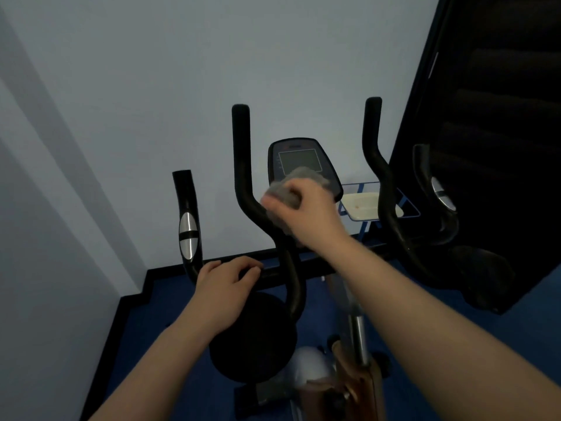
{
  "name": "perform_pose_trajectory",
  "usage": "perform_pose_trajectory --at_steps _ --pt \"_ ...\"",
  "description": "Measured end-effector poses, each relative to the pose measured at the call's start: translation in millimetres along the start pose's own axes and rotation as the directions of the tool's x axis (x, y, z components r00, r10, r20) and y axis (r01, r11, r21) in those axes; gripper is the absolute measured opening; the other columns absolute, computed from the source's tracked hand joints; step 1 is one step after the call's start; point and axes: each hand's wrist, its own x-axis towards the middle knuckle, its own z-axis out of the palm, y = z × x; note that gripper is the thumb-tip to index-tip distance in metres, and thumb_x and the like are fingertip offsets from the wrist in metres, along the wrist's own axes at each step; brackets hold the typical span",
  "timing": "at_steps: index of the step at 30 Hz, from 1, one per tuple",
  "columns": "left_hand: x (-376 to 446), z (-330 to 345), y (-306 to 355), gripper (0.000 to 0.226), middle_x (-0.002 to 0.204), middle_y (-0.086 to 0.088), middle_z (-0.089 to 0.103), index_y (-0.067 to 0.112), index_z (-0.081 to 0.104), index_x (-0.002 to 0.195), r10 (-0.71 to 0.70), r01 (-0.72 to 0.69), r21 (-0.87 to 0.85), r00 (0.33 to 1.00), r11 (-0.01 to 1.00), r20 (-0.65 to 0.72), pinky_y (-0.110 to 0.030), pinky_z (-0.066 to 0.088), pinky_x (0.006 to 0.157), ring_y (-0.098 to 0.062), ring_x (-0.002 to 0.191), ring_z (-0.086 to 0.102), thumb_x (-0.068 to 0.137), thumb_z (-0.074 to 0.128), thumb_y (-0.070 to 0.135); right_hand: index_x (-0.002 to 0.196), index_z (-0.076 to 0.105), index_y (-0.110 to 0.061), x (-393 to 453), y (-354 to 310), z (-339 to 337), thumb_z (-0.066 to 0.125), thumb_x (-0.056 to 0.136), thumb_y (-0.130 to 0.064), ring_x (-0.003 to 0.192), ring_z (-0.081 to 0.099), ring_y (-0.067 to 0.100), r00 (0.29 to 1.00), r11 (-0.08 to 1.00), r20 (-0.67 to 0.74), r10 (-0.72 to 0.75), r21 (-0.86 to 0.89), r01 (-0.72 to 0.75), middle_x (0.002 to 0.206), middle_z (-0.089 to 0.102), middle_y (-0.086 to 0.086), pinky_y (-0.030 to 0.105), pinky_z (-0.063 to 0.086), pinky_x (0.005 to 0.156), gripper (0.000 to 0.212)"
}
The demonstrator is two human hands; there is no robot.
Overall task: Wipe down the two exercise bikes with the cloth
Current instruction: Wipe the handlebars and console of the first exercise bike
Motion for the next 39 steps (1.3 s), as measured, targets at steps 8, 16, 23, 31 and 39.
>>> perform_pose_trajectory --at_steps 8,16,23,31,39 --pt "-1.1 1.5 -4.5 0.024 0.107 0.019 0.062 0.039 0.062 0.112 -0.001 0.001 -0.03 1.0 1.0 0.008 -0.036 0.024 0.114 -0.003 0.113 0.047 0.101 0.042 0.034 0.096 0.06 -0.016 -38.3 27.7 29.4 0.063 0.091 -0.038 0.097 0.045 0.017 0.992 0.996 0.108 -0.058 -0.067 0.066 0.1 0.04 -0.001 0.035 0.045 0.087 0.023" --pt "1.0 3.6 -6.0 0.02 0.099 0.018 0.057 0.044 0.056 0.107 -0.013 0.014 -0.03 0.999 0.999 0.03 -0.032 0.02 0.114 -0.008 0.116 0.04 0.102 0.038 0.036 0.079 0.06 -0.027 -108.7 21.0 6.4 0.049 0.095 -0.05 0.076 0.056 0.005 0.981 0.989 0.163 0.106 0.083 -0.121 0.084 0.056 -0.01 0.028 0.046 0.069 0.031" --pt "4.5 6.0 -13.5 0.018 0.1 0.018 0.063 0.047 0.055 0.102 0.02 -0.02 -0.053 1.0 0.998 0.006 -0.039 0.028 0.112 -0.01 0.113 0.049 0.101 0.041 0.035 0.081 0.058 -0.021 -127.8 10.9 25.5 0.044 0.094 -0.051 0.072 0.056 0.004 0.993 0.993 0.007 0.12 0.007 -0.12 0.081 0.057 -0.008 0.022 0.045 0.064 0.035" --pt "7.1 11.4 -27.7 0.02 0.106 0.02 0.064 0.055 0.055 0.102 -0.01 0.013 -0.079 0.999 0.997 0.038 -0.042 0.032 0.11 -0.021 0.124 0.047 0.092 0.037 0.055 0.078 0.053 -0.017 -86.6 -0.9 16.0 0.04 0.097 -0.049 0.071 0.056 0.013 0.994 0.985 -0.043 0.099 -0.14 -0.104 0.077 0.056 -0.006 0.033 0.044 0.064 0.04" --pt "6.9 13.9 -25.8 0.017 0.098 0.021 0.061 0.054 0.055 0.102 -0.032 0.035 -0.097 0.999 0.995 0.029 -0.043 0.032 0.11 -0.024 0.124 0.045 0.098 0.041 0.044 0.06 0.054 -0.024 -121.7 14.6 1.5 0.051 0.094 -0.05 0.054 0.047 0.008 0.937 0.943 0.236 0.257 0.151 -0.297 0.054 0.05 -0.007 0.038 0.041 0.058 0.043"
